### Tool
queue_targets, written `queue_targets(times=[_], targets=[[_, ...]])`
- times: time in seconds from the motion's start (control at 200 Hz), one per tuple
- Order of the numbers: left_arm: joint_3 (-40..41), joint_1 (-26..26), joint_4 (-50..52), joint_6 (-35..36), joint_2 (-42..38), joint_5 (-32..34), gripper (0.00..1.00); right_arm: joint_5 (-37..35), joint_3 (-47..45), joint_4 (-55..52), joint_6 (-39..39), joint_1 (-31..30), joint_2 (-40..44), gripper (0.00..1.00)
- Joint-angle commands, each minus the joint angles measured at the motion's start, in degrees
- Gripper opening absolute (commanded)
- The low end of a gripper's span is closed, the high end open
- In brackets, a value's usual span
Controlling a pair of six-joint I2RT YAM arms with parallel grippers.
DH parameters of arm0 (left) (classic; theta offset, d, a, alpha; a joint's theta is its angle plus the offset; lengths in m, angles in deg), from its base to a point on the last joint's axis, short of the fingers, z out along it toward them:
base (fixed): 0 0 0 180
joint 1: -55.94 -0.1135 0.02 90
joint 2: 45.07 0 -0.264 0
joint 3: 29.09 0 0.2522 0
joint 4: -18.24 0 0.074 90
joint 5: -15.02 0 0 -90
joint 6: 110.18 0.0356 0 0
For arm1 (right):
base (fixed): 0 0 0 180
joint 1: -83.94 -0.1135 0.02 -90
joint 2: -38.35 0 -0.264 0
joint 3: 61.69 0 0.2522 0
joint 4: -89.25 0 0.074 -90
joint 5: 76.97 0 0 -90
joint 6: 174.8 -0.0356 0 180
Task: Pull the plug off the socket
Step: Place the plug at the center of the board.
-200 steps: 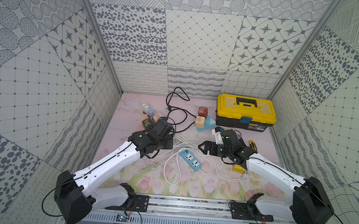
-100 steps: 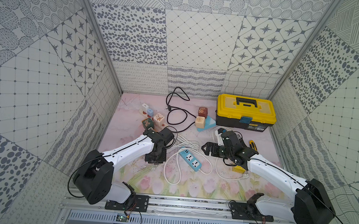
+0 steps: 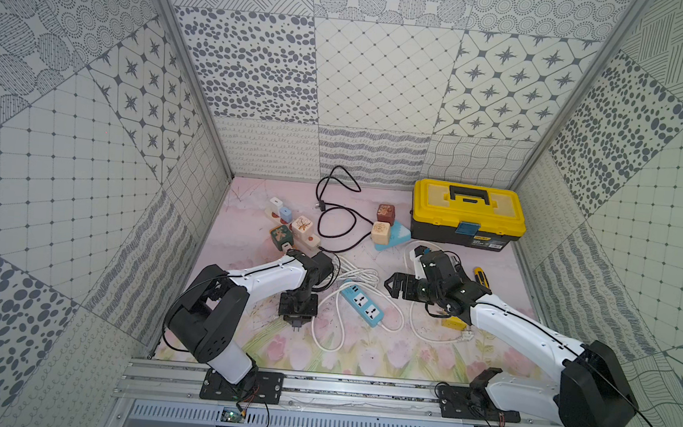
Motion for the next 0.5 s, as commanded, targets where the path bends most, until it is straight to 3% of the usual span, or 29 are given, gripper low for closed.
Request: queue_targets(times=[0.0, 0.325, 0.495], targets=[[-0.18, -0.41, 0.27, 0.24, -0.75, 0.39, 0.36, -0.68, -0.44, 0.77, 0.23, -0.06, 0.37, 0.99], [-2.25, -1.58, -2.60, -4.00, -9.24, 7.72, 0.56, -0.56, 1.22, 1.75, -0.37, -1.07, -0.28, 0.99], [-3.19, -4.61, -6.19, -10.59, -11.55, 21.55, 0.60, -2.05, 4.62, 2.93, 0.05, -4.42, -2.72, 0.99]])
